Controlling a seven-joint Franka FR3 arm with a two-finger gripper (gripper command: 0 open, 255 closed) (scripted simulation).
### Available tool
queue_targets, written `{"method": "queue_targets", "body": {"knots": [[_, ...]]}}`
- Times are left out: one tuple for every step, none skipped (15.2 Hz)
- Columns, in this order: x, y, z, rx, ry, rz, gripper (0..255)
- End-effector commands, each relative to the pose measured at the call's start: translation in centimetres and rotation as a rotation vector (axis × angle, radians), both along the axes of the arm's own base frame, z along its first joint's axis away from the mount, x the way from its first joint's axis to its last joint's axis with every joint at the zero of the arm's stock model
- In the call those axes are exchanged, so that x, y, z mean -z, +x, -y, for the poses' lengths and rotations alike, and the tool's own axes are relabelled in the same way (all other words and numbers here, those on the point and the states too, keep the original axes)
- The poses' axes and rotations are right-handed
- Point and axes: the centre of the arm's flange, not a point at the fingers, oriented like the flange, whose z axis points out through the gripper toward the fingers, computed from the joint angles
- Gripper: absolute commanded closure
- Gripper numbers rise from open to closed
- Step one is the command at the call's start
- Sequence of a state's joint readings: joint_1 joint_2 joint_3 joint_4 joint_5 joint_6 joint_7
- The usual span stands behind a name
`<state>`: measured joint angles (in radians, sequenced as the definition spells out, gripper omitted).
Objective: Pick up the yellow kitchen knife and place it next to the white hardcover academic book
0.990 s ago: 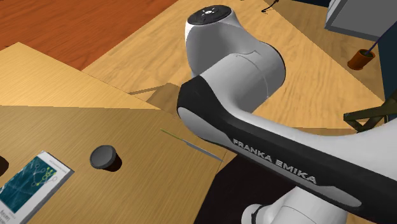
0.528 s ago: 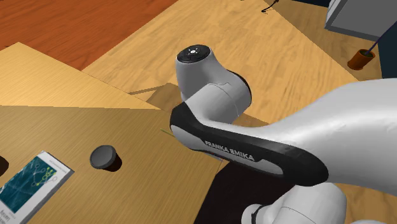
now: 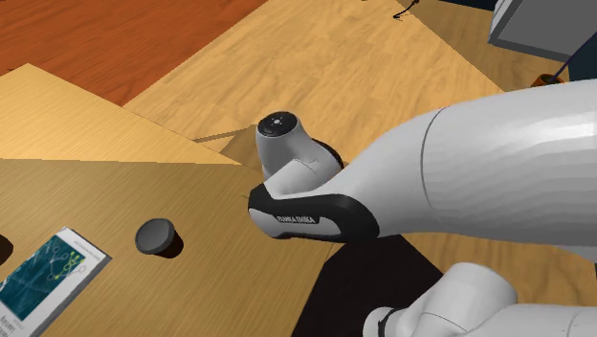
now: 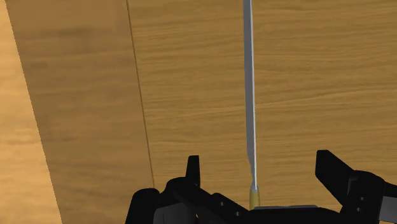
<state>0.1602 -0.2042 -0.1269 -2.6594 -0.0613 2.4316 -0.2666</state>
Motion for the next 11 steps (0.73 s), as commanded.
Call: {"method": "queue_targets", "body": {"knots": [[1.7,0.7,-0.8,-0.029,0.007,0.003,0],[2.2,0.6,-0.8,-0.029,0.007,0.003,0],[2.8,0.6,-0.8,-0.029,0.007,0.003,0],[3.3,0.6,-0.8,-0.029,0.007,0.003,0],[3.8,0.6,-0.8,-0.029,0.007,0.003,0],[4.4,0.6,-0.8,-0.029,0.007,0.003,0],[4.9,0.6,-0.8,-0.029,0.007,0.003,0],[5.4,0.6,-0.8,-0.029,0.007,0.003,0],[5.7,0.6,-0.8,-0.029,0.007,0.003,0],[5.7,0.6,-0.8,-0.029,0.007,0.003,0],[5.7,0.6,-0.8,-0.029,0.007,0.003,0]]}}
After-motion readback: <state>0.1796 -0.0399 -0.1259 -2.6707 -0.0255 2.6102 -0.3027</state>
